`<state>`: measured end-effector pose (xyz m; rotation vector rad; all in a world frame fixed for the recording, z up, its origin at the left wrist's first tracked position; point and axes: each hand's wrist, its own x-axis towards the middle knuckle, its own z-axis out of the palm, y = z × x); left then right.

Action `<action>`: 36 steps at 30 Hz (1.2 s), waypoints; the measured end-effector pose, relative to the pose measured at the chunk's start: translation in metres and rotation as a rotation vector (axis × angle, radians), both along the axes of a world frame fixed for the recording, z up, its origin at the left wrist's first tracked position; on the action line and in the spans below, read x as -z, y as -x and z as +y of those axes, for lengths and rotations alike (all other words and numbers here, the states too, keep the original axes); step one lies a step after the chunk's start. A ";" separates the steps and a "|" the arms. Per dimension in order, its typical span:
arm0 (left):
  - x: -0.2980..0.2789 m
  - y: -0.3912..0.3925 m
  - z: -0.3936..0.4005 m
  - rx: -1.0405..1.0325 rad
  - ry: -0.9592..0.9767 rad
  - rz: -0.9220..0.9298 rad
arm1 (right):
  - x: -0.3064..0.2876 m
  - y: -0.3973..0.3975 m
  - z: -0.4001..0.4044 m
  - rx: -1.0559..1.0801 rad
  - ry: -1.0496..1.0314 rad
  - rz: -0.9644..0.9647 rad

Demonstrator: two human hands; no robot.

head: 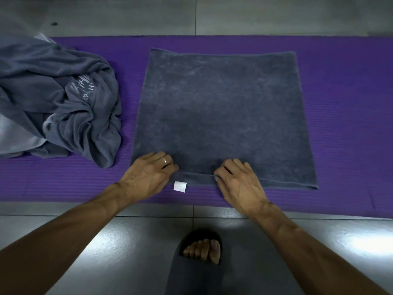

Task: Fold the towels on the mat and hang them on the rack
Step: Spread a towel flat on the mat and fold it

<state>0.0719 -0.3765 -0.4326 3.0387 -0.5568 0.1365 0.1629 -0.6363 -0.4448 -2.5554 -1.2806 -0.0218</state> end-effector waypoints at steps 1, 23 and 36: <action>0.002 0.003 0.002 0.023 -0.049 0.021 | 0.003 0.000 -0.003 -0.008 0.027 -0.010; 0.020 -0.120 -0.137 -0.088 0.067 0.273 | -0.006 -0.061 -0.056 0.478 0.081 0.098; 0.030 -0.178 -0.144 -0.210 0.094 0.209 | 0.012 -0.117 -0.096 0.544 0.209 0.141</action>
